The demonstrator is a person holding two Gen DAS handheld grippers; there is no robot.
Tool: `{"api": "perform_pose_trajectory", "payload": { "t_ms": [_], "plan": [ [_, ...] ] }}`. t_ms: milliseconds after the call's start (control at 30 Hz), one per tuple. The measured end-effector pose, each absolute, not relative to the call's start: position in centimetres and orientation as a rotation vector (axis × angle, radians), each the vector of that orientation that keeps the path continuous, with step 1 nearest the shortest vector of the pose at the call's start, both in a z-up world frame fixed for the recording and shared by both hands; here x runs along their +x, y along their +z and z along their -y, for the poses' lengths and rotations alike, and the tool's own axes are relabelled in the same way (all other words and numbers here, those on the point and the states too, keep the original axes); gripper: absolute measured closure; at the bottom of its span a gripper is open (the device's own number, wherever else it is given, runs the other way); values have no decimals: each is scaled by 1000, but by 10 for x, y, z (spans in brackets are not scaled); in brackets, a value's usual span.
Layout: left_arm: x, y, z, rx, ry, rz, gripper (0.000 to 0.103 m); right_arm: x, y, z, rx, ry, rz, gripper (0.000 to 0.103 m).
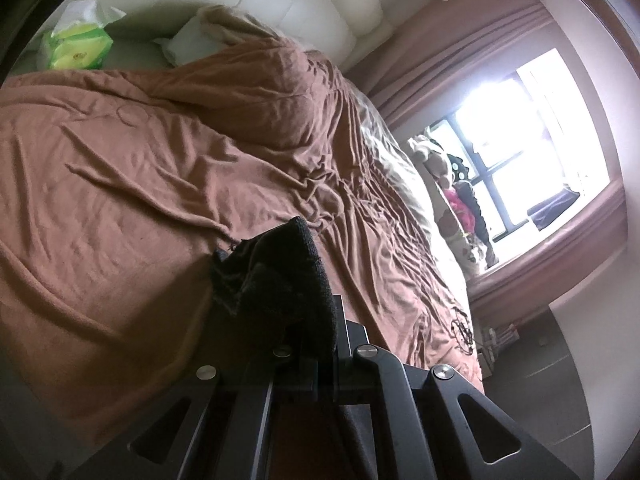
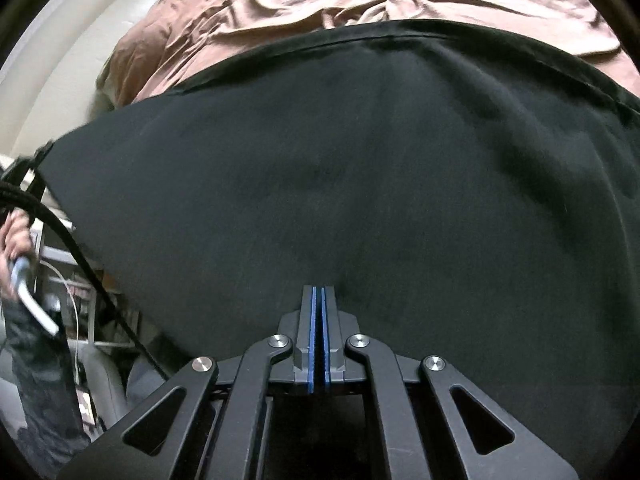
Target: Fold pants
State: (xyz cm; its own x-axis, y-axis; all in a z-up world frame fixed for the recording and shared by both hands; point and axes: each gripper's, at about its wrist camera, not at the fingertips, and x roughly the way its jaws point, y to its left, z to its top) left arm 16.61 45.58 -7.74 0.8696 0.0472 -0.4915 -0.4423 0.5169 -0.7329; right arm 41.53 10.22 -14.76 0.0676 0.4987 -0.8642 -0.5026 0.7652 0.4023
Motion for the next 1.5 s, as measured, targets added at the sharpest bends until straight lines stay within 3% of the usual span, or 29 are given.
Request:
{"api": "perform_pose_trajectory", "payload": {
  "t_ms": [967,1500],
  "plan": [
    [147,-113,-462,-1048,364,-451,99,523,-159,-152,-64,632,-1177,103],
    [179,-33,-427,-913,255,-405,99,496,-109,-95,22,718,-1089,103]
  ]
}}
